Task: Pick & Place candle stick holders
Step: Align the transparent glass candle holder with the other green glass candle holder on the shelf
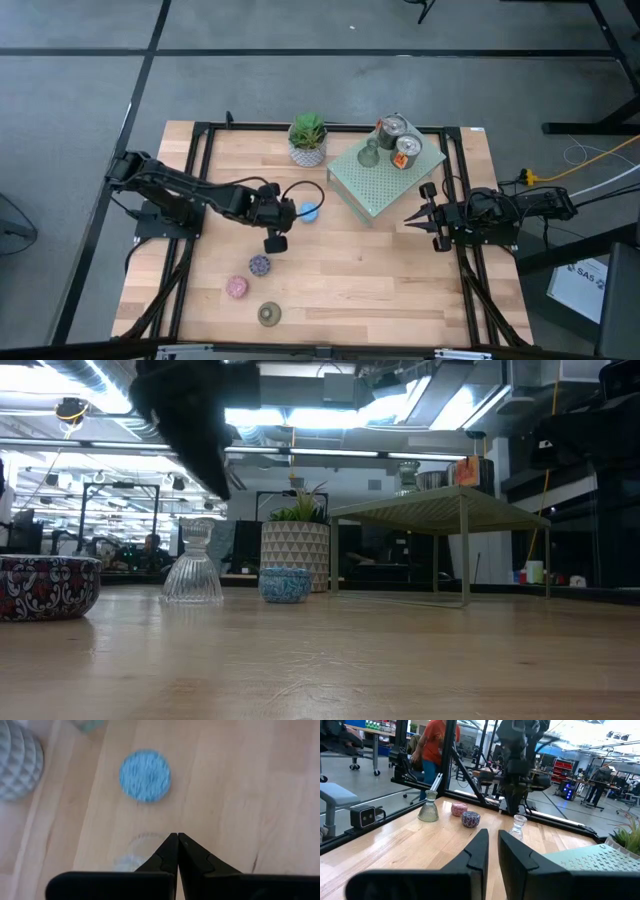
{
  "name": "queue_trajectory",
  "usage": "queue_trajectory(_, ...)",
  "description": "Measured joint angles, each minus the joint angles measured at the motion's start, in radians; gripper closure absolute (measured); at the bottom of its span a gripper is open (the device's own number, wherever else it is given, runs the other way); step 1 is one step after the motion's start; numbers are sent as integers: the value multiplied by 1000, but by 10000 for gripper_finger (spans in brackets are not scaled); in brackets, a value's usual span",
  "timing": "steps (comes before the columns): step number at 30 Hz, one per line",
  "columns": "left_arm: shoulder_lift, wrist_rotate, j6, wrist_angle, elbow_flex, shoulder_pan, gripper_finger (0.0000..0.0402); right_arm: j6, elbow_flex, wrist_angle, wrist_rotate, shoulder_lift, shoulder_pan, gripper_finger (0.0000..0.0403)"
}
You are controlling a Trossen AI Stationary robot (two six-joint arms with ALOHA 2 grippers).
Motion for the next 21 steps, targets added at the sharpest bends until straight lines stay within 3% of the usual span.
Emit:
queue_trajectory(11,4,-3,118,-10,131,0,400,0,0,0,0,0,0,359)
queue_trajectory(21,4,3,127,-15,165,0,400,0,0,0,0,0,0,359)
